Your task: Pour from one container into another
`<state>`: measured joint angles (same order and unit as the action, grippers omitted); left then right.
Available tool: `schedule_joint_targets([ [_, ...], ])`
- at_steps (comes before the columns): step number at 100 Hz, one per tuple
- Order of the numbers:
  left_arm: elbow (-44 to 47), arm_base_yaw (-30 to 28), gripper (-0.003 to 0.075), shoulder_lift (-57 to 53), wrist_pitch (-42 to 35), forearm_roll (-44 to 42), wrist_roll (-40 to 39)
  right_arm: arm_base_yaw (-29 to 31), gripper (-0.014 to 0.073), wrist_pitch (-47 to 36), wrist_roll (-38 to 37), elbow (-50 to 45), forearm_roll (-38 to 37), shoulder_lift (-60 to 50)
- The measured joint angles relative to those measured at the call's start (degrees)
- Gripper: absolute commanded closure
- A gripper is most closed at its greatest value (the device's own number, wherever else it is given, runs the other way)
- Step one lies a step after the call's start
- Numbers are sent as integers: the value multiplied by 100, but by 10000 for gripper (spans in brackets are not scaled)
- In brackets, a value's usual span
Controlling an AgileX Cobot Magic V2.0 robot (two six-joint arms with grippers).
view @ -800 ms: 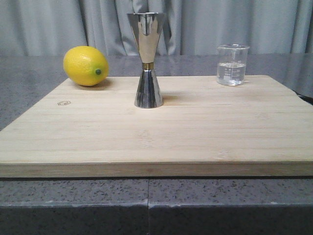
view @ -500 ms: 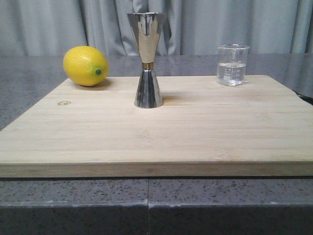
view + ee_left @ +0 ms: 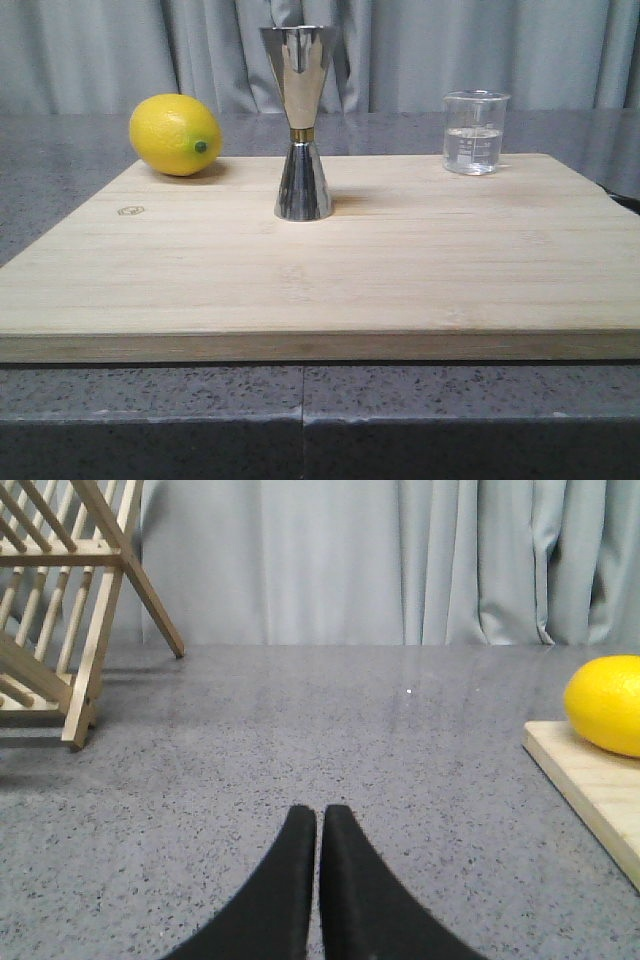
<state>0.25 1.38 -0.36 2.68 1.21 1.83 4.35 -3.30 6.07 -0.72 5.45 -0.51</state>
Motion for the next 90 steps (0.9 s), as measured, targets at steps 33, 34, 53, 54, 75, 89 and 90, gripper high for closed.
schedule_joint_targets([
  [33, -353, 0, 739, 0, 87, 447, 0, 0, 666, 1024, 0, 508, 22, 0],
  [34, -383, 0, 739, 0, 108, 458, 0, 0, 666, 1105, 0, 581, 22, 0],
  [53, -1381, 0, 739, 287, 802, 481, 14, 0, 665, 2081, 0, 1642, 22, 424],
  [54, -1460, 0, 739, 314, 853, 481, 14, 0, 666, 2109, 0, 1680, 22, 451],
  [75, -2545, 0, 739, 1253, 1559, 331, 165, 0, 666, 2504, 48, 2623, 22, 1225],
  [89, -2868, 0, 739, 1701, 1535, 309, 179, 0, 666, 2483, 79, 2906, 22, 1483],
  [90, -2868, 0, 739, 1713, 1521, 299, 179, 0, 666, 2469, 79, 2907, 22, 1496],
])
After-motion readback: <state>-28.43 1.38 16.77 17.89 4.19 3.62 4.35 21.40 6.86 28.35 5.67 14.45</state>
